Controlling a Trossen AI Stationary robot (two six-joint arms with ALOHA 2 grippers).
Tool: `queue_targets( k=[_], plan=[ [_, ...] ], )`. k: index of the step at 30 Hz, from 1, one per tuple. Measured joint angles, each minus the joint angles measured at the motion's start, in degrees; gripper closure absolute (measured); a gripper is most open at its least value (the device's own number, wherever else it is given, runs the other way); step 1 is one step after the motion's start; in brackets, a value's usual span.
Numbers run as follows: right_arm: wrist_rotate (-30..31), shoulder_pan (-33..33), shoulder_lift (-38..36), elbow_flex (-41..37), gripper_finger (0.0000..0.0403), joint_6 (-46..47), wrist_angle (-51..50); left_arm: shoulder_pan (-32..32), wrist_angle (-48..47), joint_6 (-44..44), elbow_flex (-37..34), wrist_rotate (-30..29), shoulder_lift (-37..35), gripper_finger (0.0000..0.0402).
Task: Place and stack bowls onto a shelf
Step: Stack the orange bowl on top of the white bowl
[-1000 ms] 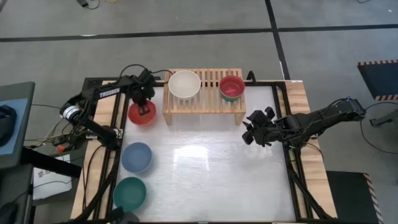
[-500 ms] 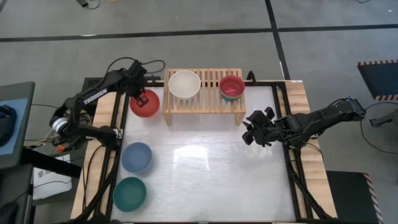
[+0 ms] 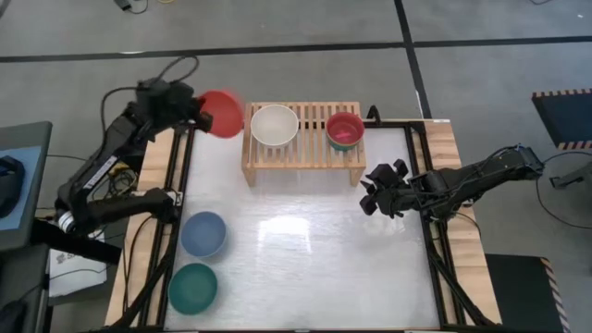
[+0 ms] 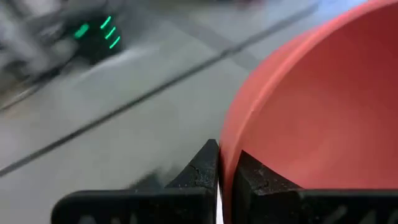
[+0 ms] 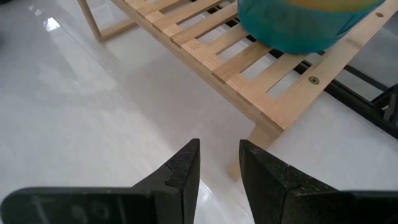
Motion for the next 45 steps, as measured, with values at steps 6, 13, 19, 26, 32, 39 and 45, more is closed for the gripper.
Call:
queue_targets(
  k=[6, 13, 19, 26, 32, 39, 45],
  plan=[
    [0.02, -0.07, 0.0, 0.0, 0.0266, -0.38, 1.1, -0.11, 7.5, -7.69, 0.02, 12.14, 3.26, 0.0401],
    [0.07, -0.07, 0.0, 0.0, 0.0266, -1.33, 0.94, -2.22, 17.06, -12.82, -0.09, 18.88, 10.48, 0.0401],
    [0.11, -0.07, -0.02, 0.0, 0.0266, -1.36, 0.91, -4.07, 22.12, -13.95, -0.09, 21.23, 13.97, 0.0401],
    [0.2, -0.07, -0.02, 0.0, 0.0266, -1.44, 1.74, -7.02, 22.04, -11.97, -0.09, 20.69, 16.64, 0.0399],
    [0.2, -0.07, -0.02, 0.0, 0.0266, -1.49, 2.12, -8.04, 21.21, -11.6, -0.09, 18.71, 17.73, 0.0351],
    [0.2, -0.07, 0.0, 0.0, 0.0266, -1.49, 2.11, -8.04, 23.02, -11.14, -0.09, 19.35, 16.79, 0.0259],
    [0.2, -0.04, -0.01, 0.0, 0.0266, -1.49, 2.13, -8.73, 21.27, -7.57, -0.09, 26.47, 11.87, 0.0225]
  ],
)
